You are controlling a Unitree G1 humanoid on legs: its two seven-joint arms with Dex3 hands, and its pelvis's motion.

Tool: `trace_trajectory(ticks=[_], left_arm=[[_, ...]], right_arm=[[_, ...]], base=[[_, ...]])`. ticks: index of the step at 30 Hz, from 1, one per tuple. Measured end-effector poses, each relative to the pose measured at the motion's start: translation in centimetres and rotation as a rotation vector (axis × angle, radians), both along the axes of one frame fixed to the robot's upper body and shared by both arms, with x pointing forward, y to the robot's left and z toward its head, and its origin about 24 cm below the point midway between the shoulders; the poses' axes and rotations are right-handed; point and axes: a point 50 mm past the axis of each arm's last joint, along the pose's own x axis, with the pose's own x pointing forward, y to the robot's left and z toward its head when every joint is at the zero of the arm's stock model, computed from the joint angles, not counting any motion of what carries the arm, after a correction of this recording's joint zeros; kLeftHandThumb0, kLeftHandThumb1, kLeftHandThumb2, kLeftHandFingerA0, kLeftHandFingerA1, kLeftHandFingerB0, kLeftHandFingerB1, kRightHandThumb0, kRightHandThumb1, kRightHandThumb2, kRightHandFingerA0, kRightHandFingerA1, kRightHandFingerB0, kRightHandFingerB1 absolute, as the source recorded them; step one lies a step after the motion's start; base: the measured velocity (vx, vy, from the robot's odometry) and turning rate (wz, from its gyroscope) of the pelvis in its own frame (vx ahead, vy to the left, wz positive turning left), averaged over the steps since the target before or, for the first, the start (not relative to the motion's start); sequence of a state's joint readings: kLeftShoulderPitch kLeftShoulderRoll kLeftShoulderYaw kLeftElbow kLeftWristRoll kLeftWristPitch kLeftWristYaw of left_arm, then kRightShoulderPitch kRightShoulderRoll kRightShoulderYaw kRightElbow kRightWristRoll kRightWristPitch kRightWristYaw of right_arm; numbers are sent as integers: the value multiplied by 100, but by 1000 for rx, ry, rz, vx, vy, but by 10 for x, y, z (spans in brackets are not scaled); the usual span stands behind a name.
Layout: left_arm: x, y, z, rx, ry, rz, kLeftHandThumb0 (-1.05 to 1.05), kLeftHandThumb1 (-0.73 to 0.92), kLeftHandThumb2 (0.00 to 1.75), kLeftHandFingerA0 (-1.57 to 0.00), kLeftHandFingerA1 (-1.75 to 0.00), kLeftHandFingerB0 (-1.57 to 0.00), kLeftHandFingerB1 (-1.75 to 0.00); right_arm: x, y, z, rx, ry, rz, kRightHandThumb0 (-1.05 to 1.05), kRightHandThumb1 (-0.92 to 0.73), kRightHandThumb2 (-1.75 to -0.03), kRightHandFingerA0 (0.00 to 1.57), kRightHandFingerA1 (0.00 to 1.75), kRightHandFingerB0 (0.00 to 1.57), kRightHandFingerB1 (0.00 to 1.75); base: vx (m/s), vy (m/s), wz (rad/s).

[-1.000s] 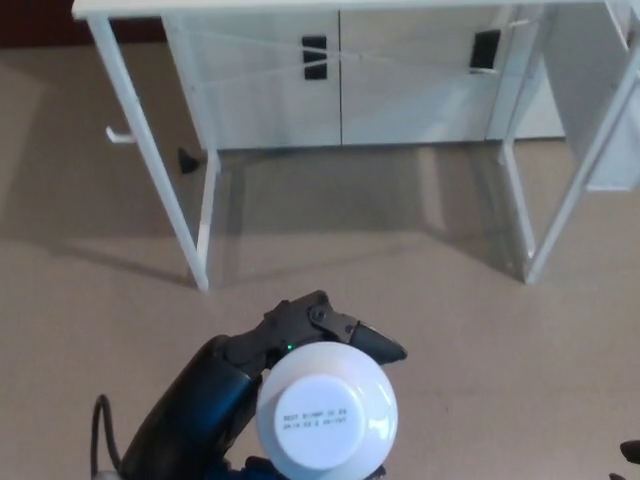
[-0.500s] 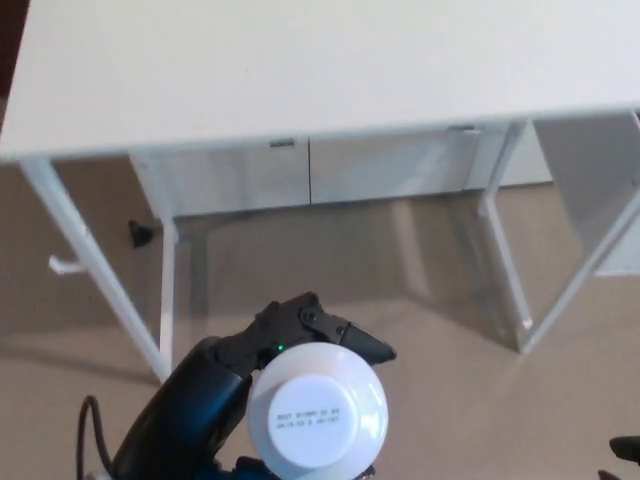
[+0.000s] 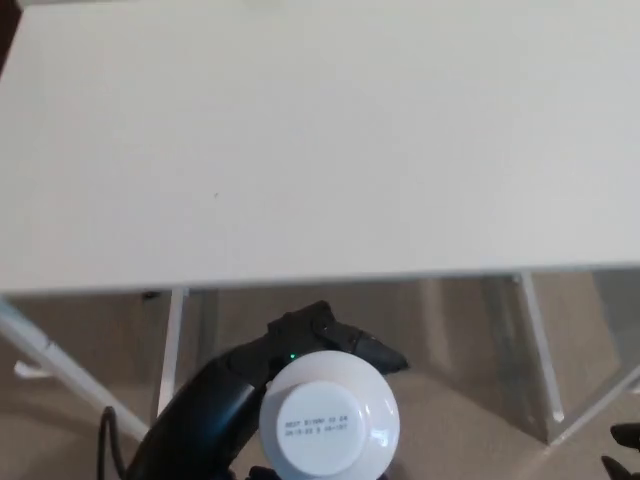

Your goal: The robot picks up a bottle from a person using its left hand and walk towards the table in frontand put the bottle on the table.

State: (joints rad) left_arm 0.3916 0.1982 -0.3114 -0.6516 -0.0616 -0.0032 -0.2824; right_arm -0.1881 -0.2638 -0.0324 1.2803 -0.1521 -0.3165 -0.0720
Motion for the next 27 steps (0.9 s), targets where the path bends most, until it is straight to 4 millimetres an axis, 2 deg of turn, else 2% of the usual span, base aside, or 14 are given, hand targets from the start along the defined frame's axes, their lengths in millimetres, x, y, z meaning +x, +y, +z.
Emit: trace_trajectory(ticks=[5,12,16,19,24,27], left_arm=[[-1,-1,0,-3,2,-5,-15,79,72,-99,-130,-75,-109],[-3,-1,0,-2,3,-3,-15,78,73,-102,-126,-75,-109],[-6,0,-4,1,28,4,-16,80,72,-101,-129,-75,-109],[-8,0,-6,0,41,6,-15,81,72,-104,-130,-74,-106],[-7,2,-3,-6,31,27,-15,83,72,-104,-131,-73,-105],[2,6,7,-17,-20,61,-15,81,75,-106,-133,-74,-108]], right_arm=[[-5,-1,-2,1,17,-2,-51,-64,-59,54,50,55,39],[-9,1,-5,8,30,3,-47,-63,-59,52,40,55,39],[-13,4,-8,15,43,6,-49,-62,-57,60,43,53,38],[-21,4,-12,20,66,1,-48,-64,-59,52,41,54,40],[-27,5,-15,30,82,2,-48,-63,-59,53,42,51,39],[-29,2,-14,24,86,-4,-47,-63,-59,51,40,53,39]], base=[[241,-53,-16],[152,162,-2],[5,25,1],[30,-29,4],[52,-174,5],[29,-196,-5]])
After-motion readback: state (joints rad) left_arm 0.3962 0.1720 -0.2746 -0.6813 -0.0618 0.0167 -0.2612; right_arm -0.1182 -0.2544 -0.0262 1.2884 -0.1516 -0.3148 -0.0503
